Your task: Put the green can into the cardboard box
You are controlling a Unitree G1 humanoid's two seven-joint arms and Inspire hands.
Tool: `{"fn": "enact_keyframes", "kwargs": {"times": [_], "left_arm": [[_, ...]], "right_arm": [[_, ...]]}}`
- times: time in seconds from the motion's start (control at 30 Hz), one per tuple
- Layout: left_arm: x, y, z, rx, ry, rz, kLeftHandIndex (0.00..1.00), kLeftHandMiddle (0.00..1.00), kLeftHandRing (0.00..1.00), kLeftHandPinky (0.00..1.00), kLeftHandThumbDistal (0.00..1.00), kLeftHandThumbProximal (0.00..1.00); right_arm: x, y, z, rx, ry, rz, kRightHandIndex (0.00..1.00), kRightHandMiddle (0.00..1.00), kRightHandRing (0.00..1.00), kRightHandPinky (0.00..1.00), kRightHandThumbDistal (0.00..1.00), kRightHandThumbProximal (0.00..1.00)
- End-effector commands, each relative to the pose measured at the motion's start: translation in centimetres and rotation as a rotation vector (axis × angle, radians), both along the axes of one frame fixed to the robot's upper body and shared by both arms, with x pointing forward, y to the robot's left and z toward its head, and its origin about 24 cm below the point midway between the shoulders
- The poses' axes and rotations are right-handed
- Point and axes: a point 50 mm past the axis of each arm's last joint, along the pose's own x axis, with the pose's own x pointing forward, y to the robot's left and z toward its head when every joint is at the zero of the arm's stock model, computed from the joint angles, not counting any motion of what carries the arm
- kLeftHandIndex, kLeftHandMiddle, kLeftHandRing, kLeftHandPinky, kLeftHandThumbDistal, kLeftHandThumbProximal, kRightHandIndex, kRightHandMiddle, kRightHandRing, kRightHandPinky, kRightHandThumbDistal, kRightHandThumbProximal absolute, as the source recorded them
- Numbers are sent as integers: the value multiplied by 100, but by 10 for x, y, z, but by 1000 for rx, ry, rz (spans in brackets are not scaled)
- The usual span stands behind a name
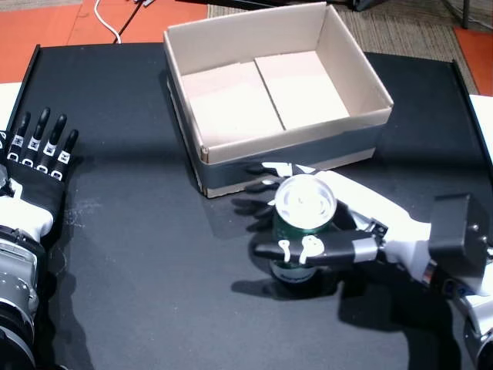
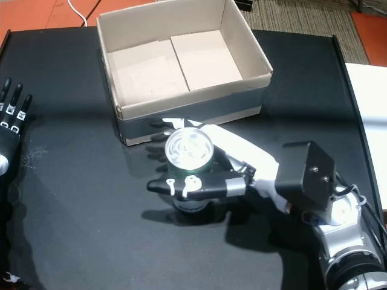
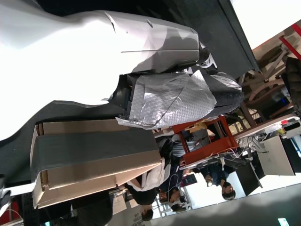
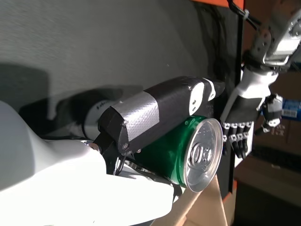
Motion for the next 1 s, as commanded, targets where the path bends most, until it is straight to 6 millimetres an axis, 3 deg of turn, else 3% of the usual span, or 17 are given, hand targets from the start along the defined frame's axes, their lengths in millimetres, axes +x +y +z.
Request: {"fn": "enact_keyframes", "kwargs": {"times": [0.0,0.13,0.2,0.4,0.47,0.6,0.7,0.83,0.9,0.97], "left_arm": [[-2,-1,-3,-8,14,3,80,68,79,94,0,100],[-2,0,-4,-5,4,-2,79,67,78,93,0,100],[-2,0,-4,-3,7,0,79,67,78,93,0,100],[-2,0,-3,-3,16,8,77,67,77,91,0,100],[-3,0,-4,-9,7,7,78,67,77,91,0,100],[-3,0,-4,-7,5,7,74,64,75,89,0,100],[-3,0,-4,-11,10,7,73,65,75,88,0,100],[-3,-1,-5,-9,5,1,75,65,77,90,0,100],[-3,-1,-5,-4,12,-2,75,66,77,91,0,100],[-2,-2,-5,5,18,-5,74,66,78,92,0,100]], "right_arm": [[2,8,4,18,-39,-13,46,49,54,60,80,30],[3,11,6,3,-68,-16,30,33,36,39,61,24],[3,11,6,1,-79,-20,22,24,27,30,51,15],[0,13,4,-77,-165,-45,1,1,6,14,22,11],[0,13,4,-104,-199,-51,0,0,1,13,18,13],[0,13,5,-106,-227,-63,0,0,0,10,7,0],[-1,12,6,-102,-243,-74,0,0,0,9,8,0],[1,10,11,-100,-284,-86,0,0,0,7,14,21],[3,11,21,-90,-359,-87,0,0,0,5,30,33],[5,14,32,-89,-448,-79,0,0,0,5,40,40]]}}
